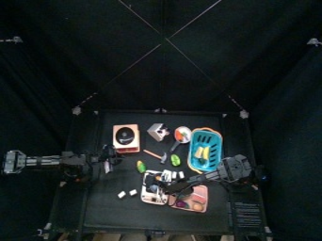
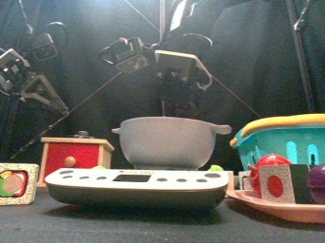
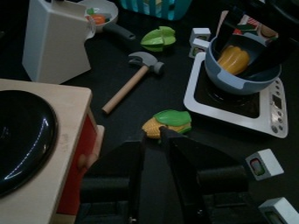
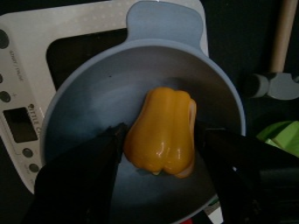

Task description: Place squash in front of drawer

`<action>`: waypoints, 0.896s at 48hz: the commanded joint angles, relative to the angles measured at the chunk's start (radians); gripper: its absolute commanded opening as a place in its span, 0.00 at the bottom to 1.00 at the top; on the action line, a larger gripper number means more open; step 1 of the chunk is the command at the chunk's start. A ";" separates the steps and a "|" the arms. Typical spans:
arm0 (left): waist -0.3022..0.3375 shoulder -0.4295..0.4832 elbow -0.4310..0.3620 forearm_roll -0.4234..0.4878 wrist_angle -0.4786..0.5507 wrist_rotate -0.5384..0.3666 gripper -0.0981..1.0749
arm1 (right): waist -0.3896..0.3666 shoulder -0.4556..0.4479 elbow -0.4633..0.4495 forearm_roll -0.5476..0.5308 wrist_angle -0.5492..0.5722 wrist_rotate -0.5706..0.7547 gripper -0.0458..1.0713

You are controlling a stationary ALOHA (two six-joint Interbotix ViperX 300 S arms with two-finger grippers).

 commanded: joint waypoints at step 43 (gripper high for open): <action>-0.002 0.002 -0.017 -0.011 -0.002 -0.002 0.64 | -0.021 -0.227 -0.002 0.057 -0.149 0.107 0.73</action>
